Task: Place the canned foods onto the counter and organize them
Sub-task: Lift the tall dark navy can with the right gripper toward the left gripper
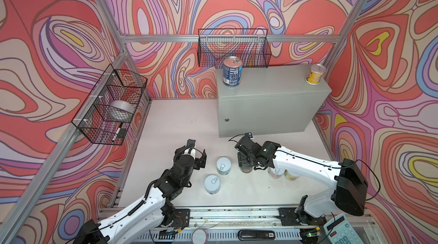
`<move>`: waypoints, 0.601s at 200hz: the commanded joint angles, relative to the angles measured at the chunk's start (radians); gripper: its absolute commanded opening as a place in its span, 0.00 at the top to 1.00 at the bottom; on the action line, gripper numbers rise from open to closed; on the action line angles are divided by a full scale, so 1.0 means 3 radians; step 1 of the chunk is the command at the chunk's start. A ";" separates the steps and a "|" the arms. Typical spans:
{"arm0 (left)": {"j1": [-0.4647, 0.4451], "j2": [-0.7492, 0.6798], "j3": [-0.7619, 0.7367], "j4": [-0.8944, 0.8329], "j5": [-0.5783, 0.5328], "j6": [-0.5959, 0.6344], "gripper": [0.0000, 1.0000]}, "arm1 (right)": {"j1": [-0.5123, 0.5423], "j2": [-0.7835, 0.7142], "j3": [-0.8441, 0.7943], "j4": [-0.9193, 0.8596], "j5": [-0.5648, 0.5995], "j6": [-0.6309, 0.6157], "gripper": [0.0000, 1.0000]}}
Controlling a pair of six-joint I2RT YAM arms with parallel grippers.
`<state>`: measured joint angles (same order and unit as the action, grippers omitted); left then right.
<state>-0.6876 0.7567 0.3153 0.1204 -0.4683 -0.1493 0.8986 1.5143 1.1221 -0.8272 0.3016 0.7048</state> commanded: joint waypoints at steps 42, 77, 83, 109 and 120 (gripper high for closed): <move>-0.0009 -0.0063 0.0059 -0.0031 -0.0003 0.0032 0.00 | -0.0146 0.0405 0.0325 -0.0012 0.0199 -0.0439 0.19; -0.0009 -0.0063 0.0059 -0.0029 0.0001 0.0032 0.00 | -0.0197 0.0413 0.0282 0.0045 0.0170 -0.0458 0.17; -0.0009 -0.0062 0.0059 -0.0033 0.0004 0.0033 0.00 | -0.0198 0.0409 0.0279 0.0059 0.0163 -0.0462 0.17; -0.0009 -0.0058 0.0059 -0.0024 0.0004 0.0033 0.00 | -0.0214 0.0429 0.0259 0.0094 0.0154 -0.0475 0.17; -0.0009 -0.0049 0.0058 -0.0020 0.0006 0.0038 0.00 | -0.0225 0.0448 0.0263 0.0106 0.0146 -0.0481 0.17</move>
<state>-0.6876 0.7467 0.3153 0.1204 -0.4683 -0.1493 0.8429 1.6314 1.2118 -0.8124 0.3401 0.5728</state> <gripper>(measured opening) 0.999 0.829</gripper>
